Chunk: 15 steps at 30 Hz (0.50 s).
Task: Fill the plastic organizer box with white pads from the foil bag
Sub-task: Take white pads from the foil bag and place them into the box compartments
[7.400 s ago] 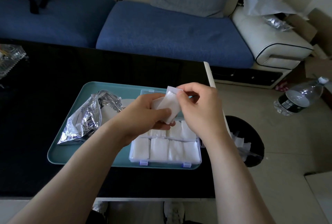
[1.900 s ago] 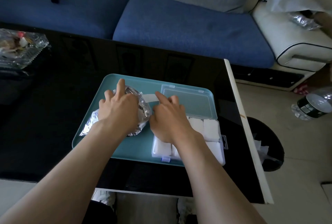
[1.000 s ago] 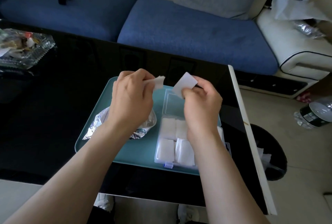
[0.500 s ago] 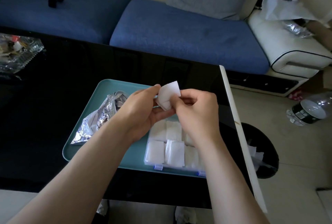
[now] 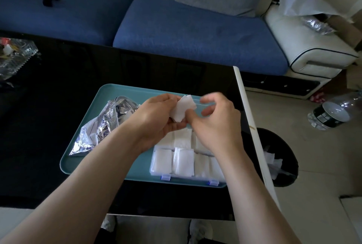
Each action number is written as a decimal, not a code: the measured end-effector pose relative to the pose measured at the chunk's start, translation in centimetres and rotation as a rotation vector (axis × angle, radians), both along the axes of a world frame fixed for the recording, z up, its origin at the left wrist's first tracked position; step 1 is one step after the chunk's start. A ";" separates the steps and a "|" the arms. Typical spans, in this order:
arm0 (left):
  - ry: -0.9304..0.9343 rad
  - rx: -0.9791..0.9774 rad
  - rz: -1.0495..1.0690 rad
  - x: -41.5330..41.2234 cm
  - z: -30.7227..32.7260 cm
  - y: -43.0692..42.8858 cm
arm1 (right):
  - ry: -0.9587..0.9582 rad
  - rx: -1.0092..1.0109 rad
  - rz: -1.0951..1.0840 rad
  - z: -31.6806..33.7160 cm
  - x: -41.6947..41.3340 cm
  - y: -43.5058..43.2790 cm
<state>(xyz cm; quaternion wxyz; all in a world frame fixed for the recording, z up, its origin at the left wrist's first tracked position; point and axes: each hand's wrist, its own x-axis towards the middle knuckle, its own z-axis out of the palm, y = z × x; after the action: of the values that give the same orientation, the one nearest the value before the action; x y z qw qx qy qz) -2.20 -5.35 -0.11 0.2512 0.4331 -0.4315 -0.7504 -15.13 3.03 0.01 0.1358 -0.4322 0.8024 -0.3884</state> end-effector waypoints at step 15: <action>-0.071 -0.101 -0.020 -1.5 -0.2 1.5 | -0.024 -0.154 0.166 -0.3 0.2 1.1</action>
<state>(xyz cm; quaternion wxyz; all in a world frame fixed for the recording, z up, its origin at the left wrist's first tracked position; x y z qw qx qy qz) -3.68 -3.86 -0.32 0.2497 0.4419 -0.4820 -0.7142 -14.94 4.15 -0.28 0.1438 -0.5018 0.7298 -0.4414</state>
